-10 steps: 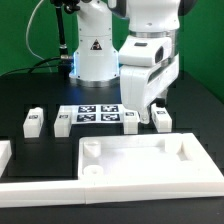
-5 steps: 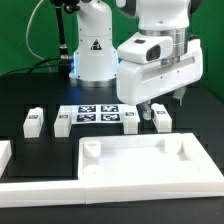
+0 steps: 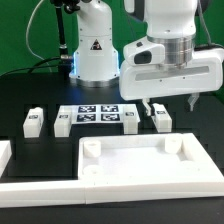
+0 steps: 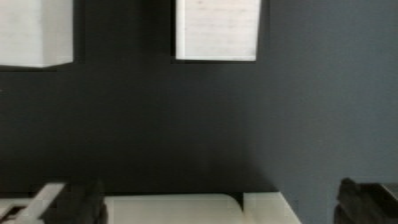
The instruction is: Assemble desk
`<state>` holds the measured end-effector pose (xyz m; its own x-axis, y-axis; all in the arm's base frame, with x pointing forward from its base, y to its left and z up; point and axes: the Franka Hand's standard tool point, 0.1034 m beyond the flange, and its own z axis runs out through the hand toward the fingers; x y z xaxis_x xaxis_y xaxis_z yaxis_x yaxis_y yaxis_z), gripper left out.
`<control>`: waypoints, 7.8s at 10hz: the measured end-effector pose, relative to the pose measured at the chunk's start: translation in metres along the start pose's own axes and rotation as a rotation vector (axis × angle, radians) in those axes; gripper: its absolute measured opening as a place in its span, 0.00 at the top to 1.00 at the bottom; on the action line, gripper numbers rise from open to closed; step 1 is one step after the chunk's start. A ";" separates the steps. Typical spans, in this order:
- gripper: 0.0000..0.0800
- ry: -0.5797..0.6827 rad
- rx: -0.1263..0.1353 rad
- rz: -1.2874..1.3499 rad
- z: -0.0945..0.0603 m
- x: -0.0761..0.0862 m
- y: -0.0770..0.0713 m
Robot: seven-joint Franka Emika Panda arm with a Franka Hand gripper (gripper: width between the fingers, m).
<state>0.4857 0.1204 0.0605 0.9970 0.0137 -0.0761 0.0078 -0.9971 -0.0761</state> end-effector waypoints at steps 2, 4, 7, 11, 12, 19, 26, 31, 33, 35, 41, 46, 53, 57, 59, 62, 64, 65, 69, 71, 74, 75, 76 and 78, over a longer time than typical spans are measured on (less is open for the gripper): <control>0.19 -0.038 -0.004 0.003 0.001 -0.002 0.000; 0.19 -0.265 -0.019 0.057 0.006 -0.002 -0.004; 0.19 -0.482 -0.023 0.059 0.014 0.003 -0.004; 0.19 -0.773 0.002 0.079 0.020 -0.019 -0.009; 0.19 -0.849 0.028 0.085 0.029 -0.020 -0.013; 0.19 -0.869 0.021 0.090 0.045 -0.035 -0.011; 0.84 -0.867 0.024 0.087 0.046 -0.035 -0.011; 1.00 -0.868 0.024 0.086 0.046 -0.035 -0.011; 1.00 -0.868 0.024 0.086 0.046 -0.035 -0.011; 0.86 -0.876 0.024 0.079 0.043 -0.038 -0.012; 0.25 -0.898 0.028 0.055 0.053 -0.062 -0.008; 0.19 -0.898 0.025 0.047 0.057 -0.065 -0.011; 0.64 -0.898 0.026 0.046 0.057 -0.065 -0.011; 0.64 -0.898 0.026 0.046 0.057 -0.065 -0.011; 0.64 -0.915 0.025 0.041 0.033 -0.055 -0.011; 0.64 -0.857 0.030 0.043 -0.043 -0.027 -0.002; 0.64 -0.708 0.041 0.057 -0.052 0.004 0.001; 0.64 -0.636 0.038 0.058 -0.051 0.003 -0.001; 0.64 -0.408 0.052 0.063 -0.076 0.040 -0.003; 0.64 -0.220 0.068 0.019 -0.131 0.079 0.002; 0.64 0.056 0.063 0.022 -0.120 0.082 -0.001; 0.64 0.141 0.063 0.021 -0.121 0.087 -0.001; 0.64 0.196 0.065 0.011 -0.124 0.097 0.000; 0.64 0.356 0.077 0.005 -0.151 0.131 -0.001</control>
Offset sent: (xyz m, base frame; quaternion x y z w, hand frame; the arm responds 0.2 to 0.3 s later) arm 0.0204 0.0069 -0.0104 -0.0281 -0.2762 0.1127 0.9540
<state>0.6282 0.1114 0.2002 0.9615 -0.0318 0.2730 0.0105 -0.9883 -0.1520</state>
